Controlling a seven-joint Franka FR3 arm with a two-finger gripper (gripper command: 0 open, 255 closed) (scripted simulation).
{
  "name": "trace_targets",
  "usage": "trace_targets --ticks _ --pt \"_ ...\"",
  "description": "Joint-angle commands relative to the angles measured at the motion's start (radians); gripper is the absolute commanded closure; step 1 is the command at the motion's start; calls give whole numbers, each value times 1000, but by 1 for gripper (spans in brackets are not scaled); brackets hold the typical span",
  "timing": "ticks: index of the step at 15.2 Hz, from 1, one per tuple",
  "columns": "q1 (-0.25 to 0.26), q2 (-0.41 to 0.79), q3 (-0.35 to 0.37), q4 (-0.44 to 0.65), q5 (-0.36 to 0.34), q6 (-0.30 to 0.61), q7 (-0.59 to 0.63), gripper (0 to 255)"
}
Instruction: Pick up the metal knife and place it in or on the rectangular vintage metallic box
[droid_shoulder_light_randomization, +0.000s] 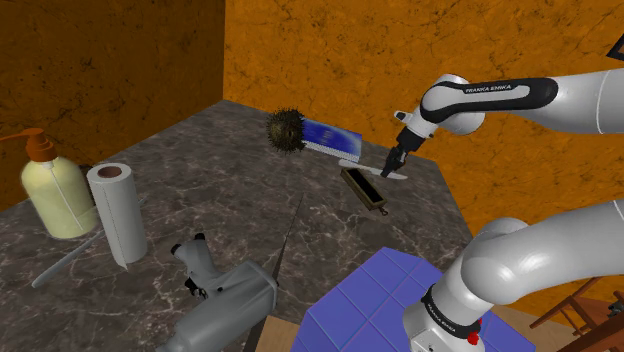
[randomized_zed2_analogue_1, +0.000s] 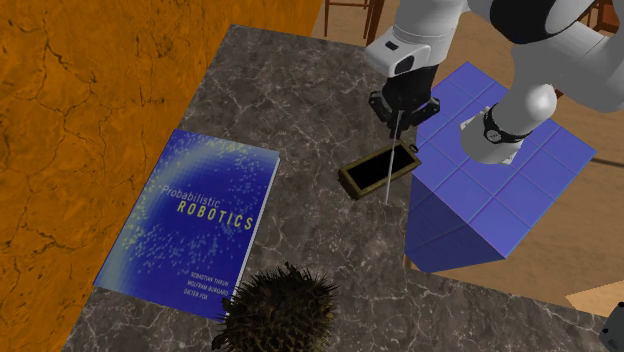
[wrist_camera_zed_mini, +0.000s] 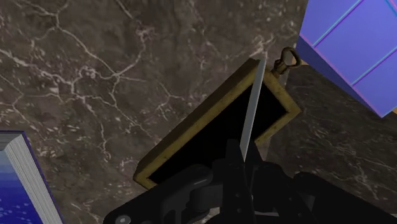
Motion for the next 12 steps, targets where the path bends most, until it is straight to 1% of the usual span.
trace_targets --ticks 1,9,12 --pt "2 11 -7 -18 2 28 -8 255" --pt "17 73 -40 -84 19 151 -49 255" --pt "17 73 -40 -84 19 151 -49 255"
